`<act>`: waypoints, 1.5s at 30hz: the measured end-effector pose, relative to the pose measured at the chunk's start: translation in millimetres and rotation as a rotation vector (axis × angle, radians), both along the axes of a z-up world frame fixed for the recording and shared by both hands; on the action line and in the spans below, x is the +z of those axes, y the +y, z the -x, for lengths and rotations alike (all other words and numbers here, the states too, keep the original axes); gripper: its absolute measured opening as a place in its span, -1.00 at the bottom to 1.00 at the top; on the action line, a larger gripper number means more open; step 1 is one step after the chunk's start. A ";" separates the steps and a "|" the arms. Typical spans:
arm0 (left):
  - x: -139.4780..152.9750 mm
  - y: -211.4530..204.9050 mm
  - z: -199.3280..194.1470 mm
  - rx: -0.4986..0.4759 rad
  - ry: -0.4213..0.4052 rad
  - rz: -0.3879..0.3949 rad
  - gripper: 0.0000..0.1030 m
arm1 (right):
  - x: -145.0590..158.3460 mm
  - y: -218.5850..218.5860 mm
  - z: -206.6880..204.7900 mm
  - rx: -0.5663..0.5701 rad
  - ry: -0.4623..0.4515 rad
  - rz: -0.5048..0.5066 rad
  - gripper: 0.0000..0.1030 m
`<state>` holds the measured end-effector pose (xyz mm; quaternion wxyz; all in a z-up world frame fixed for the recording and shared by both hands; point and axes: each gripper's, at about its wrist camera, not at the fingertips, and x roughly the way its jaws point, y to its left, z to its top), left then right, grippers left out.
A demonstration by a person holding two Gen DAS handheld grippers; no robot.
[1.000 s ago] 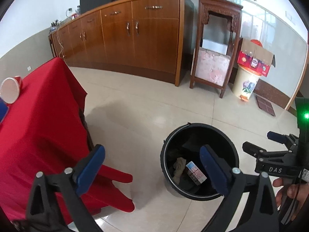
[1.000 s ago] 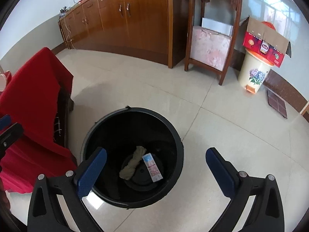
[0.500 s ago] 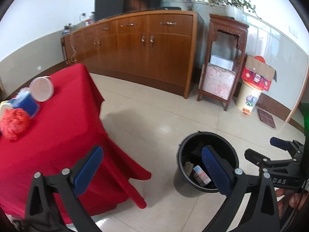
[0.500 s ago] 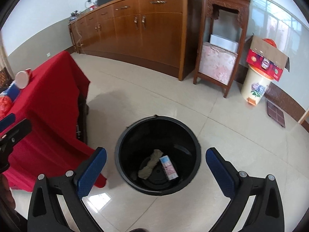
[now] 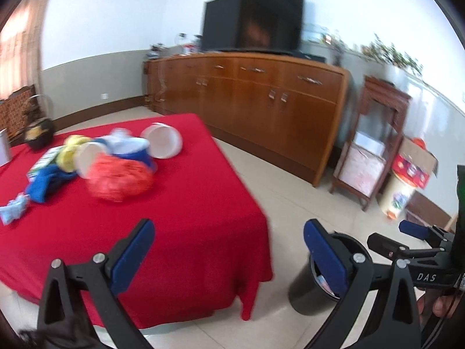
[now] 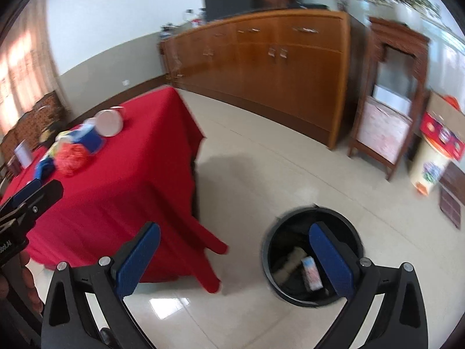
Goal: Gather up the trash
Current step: 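Move both tools back toward the table items, then grasp the red plastic bag with the right tool while the left tool grasps the light-blue mask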
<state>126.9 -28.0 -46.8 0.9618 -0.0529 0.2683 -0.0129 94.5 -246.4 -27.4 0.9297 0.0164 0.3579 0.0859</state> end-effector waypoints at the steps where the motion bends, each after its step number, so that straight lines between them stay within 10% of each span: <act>1: 1.0 8.3 3.0 0.021 -0.006 0.000 0.99 | 3.9 11.2 -1.1 0.021 -0.012 0.005 1.00; 10: -0.5 106.0 28.0 0.257 0.001 0.071 0.99 | 23.6 104.7 -14.6 0.146 -0.082 0.020 1.00; 24: -18.3 243.0 50.9 0.502 0.023 -0.065 0.97 | 21.5 266.9 -37.0 0.428 -0.134 0.066 0.99; 45: -70.7 345.4 -8.1 0.491 0.127 0.015 0.56 | -20.2 349.6 -117.5 0.479 -0.064 0.137 0.98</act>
